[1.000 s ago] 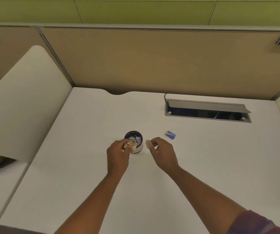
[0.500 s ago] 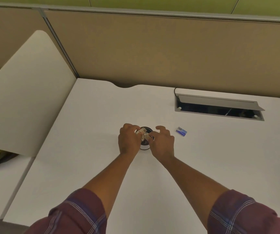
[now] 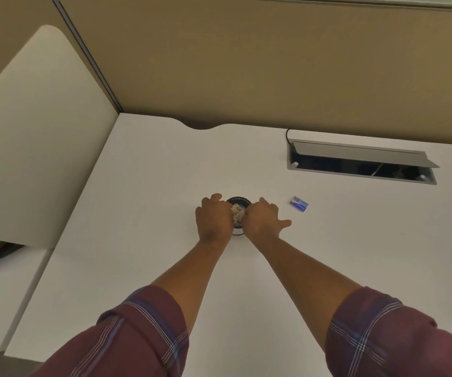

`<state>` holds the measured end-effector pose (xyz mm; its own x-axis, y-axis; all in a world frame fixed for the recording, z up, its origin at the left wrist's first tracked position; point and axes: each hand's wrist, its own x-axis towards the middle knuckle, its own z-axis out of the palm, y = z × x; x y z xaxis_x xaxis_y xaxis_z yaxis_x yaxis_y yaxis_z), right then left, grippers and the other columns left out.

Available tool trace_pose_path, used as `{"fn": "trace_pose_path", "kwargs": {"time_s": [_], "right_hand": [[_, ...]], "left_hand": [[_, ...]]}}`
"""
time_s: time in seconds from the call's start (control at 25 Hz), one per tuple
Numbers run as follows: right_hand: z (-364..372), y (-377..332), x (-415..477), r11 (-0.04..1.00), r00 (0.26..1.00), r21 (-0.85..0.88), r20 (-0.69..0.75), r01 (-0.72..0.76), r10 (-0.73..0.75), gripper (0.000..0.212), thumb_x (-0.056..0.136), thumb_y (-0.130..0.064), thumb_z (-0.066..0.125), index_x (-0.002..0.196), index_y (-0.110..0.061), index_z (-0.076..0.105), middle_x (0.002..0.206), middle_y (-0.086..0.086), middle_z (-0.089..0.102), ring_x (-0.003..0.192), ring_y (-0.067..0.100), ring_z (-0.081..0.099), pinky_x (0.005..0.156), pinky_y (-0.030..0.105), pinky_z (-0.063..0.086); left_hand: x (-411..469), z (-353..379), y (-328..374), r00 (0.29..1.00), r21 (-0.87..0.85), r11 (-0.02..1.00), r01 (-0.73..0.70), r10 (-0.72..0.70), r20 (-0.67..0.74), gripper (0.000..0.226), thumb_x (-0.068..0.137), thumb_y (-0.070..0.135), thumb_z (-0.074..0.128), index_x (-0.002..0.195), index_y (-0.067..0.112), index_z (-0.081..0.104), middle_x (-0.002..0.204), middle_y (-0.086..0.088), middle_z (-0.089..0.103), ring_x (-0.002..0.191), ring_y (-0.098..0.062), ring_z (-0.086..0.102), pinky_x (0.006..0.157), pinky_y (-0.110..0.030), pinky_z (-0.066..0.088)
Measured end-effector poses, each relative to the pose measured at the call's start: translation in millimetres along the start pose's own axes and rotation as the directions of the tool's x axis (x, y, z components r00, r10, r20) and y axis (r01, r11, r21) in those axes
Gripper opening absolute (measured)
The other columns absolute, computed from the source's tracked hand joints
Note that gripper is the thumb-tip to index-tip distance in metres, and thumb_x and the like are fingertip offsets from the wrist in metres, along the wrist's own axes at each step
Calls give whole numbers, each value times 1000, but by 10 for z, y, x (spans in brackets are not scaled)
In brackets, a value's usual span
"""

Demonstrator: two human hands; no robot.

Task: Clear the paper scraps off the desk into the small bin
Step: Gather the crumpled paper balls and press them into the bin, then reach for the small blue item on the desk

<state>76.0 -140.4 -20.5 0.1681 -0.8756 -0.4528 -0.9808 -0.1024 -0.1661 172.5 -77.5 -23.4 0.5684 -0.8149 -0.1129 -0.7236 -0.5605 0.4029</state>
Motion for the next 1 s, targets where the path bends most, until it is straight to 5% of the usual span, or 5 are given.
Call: {"fn": "trace_pose_path", "kwargs": {"time_s": [0.24,0.36,0.52,0.64,1.0], "right_hand": [[82,80,-12,957,987,249,-95,152,-131,25,88,-23,63,109,-34,71,150,-4,46,132,22,47,102,54,37],[96,216,-80,827,939,452,-226,336,-258,19,88,-35,62,104,-28,71,128,1,62,123,22,55,95,47,47],[80,455,-196,726,889,520,-337,451,-311,44,77,-54,71,112,-29,64,120,-7,61,114,12,54,91,27,44],[27,693,-152,710,908,576,-345,405,-238,53,75,-50,79,120,-29,59,124,-10,57,114,12,56,96,38,51],[-80,1355,304,938,948,265,-283,224,-147,44,92,-32,65,133,-22,54,140,1,53,127,25,53,103,41,45]], "left_hand": [[-69,-9,15,999,-233,971,-48,49,0,21,94,7,59,112,12,69,133,-7,56,120,-26,53,92,-31,49],[-113,-67,64,991,-233,963,-134,125,-52,25,93,10,59,115,12,71,130,-6,62,117,-26,57,91,-39,57],[-225,-114,57,987,-366,926,-93,38,-155,37,89,7,57,124,16,66,130,-2,64,122,-23,56,99,-42,54],[-311,-111,-87,981,-415,908,-48,-35,-189,41,93,5,55,132,16,59,134,-2,63,126,-24,54,105,-43,49],[-442,82,-645,988,-131,982,138,-128,83,55,99,24,57,150,10,42,159,-9,43,150,-27,34,122,-44,32]]}}
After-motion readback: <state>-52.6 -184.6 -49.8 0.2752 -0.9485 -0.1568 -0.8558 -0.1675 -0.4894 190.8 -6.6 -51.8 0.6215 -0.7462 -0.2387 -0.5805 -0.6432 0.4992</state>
